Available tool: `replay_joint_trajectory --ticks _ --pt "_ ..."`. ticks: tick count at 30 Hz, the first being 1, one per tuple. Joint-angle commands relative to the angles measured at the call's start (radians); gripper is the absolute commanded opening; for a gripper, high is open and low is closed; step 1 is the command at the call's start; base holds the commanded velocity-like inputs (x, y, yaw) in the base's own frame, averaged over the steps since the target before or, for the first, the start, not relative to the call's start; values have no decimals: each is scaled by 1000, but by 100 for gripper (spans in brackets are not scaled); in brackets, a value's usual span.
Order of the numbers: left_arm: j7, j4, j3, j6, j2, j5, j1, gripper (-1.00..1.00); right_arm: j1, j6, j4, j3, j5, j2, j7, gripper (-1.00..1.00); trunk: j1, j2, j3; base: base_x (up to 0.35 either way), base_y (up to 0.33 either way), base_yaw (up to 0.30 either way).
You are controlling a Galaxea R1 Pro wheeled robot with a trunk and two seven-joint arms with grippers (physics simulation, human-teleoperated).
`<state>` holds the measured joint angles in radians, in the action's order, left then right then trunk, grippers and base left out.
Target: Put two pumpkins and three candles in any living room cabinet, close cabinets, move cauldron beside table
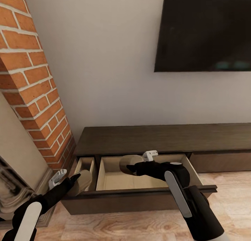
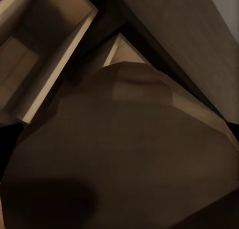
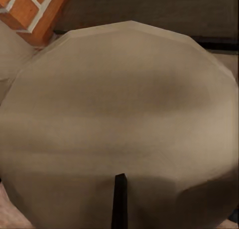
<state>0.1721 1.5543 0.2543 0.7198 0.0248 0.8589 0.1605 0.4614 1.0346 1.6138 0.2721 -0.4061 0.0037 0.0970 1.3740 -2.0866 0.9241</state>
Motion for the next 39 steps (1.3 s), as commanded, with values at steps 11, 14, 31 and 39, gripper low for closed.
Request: replay_joint_trajectory --ticks 11,14,31,39 --pt "9 1 0 4 -1 11 1 -100 0 -16 1 -1 8 -7 6 -100 0 0 1 2 -1 0" --pt "7 1 0 4 -2 11 1 -100 0 -27 1 -1 11 -7 1 -100 0 0 1 40 -21 0" --pt "177 -156 -298 19 -37 -26 173 -100 -36 -24 -7 -46 38 -86 -135 -100 0 0 1 83 -56 0" --pt "184 -321 -307 9 -53 -27 267 -100 -35 -36 -96 -50 38 -79 -136 -100 0 0 1 0 0 0"
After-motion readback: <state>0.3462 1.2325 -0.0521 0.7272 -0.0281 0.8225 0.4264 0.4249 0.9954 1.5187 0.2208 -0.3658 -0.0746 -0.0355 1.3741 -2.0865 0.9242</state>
